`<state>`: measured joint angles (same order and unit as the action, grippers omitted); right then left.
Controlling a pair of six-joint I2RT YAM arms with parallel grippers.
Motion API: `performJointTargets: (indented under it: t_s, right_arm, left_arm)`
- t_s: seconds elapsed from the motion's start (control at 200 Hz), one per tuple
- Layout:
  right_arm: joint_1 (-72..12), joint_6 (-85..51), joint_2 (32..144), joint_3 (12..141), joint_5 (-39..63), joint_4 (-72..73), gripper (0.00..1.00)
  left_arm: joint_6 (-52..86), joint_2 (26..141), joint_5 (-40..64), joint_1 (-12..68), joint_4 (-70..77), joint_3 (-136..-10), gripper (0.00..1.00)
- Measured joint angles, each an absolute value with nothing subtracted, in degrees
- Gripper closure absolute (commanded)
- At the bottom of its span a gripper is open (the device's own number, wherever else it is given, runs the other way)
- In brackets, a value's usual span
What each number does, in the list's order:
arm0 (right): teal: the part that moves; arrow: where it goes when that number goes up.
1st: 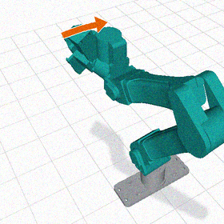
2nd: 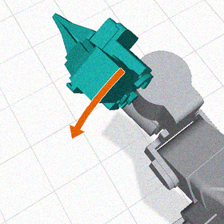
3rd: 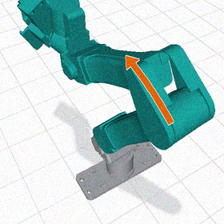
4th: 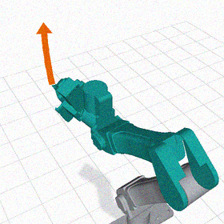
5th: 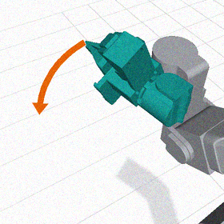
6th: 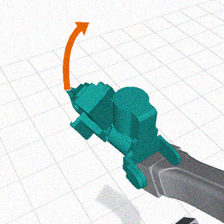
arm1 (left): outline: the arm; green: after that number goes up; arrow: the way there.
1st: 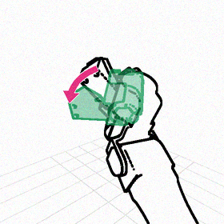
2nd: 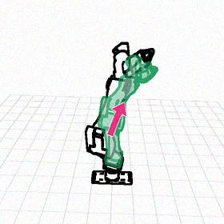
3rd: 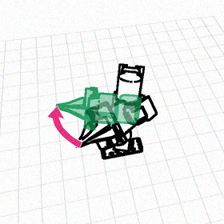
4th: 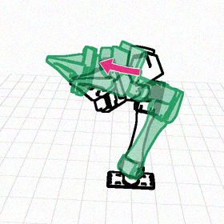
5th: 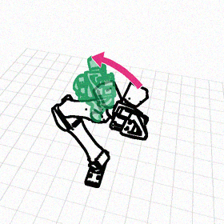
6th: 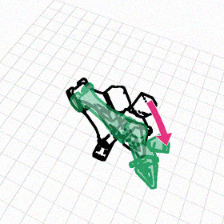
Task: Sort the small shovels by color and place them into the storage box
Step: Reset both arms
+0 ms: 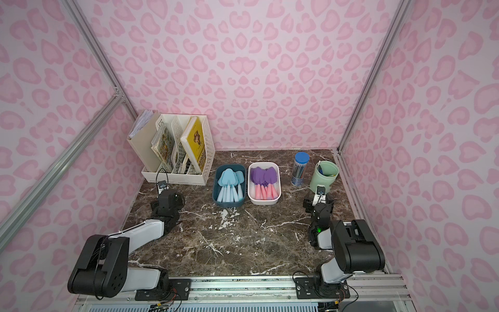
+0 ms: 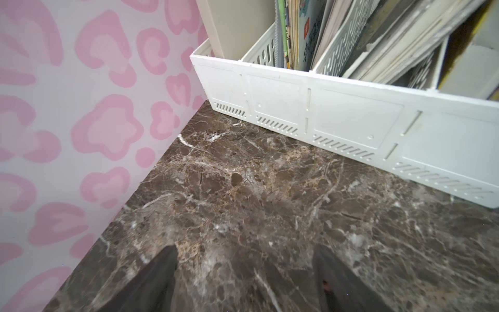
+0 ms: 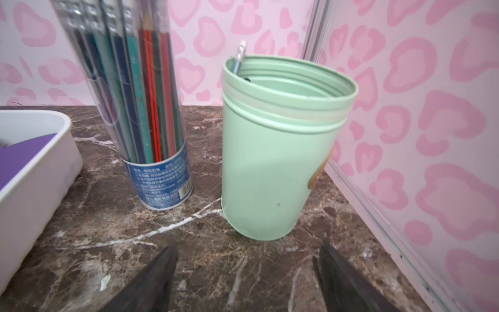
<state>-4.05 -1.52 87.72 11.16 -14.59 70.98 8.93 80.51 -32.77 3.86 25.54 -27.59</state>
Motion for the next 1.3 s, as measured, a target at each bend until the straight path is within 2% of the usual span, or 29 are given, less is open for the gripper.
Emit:
performJointTargets:
  t_s: [0.13, 0.135, 0.15, 0.175, 1.075, 1.18, 1.3]
  right_arm:
    - [-3.9, -0.8, 87.9, 11.4, -12.5, 71.7, 0.01]
    - [-3.9, -0.8, 87.9, 11.4, -12.4, 71.7, 0.01]
    - [-3.8, -0.8, 87.9, 11.5, -11.9, 71.7, 0.01]
    - [-3.6, -0.7, 87.9, 11.7, -11.5, 71.7, 0.01]
    - [-2.1, -0.4, 88.1, 13.0, -7.3, 70.4, 0.01]
    - [-2.0, -0.4, 88.1, 13.0, -7.3, 70.4, 0.01]
    - [-2.0, -0.4, 88.1, 13.0, -7.2, 70.4, 0.01]
  left_arm:
    - [8.3, 83.0, -27.7, 3.1, 31.6, -25.9, 0.16]
    - [8.3, 83.1, -27.6, 3.1, 31.7, -25.9, 0.15]
    - [8.1, 83.5, -27.2, 3.1, 32.4, -26.0, 0.04]
    - [7.7, 84.1, -26.6, 3.1, 33.1, -26.1, 0.01]
    - [6.3, 87.6, -23.0, 2.7, 33.6, -30.0, 0.01]
    - [5.1, 88.9, -21.6, 3.7, 40.8, -25.7, 0.01]
    - [4.1, 88.5, -19.4, 4.1, 39.9, -25.1, 0.01]
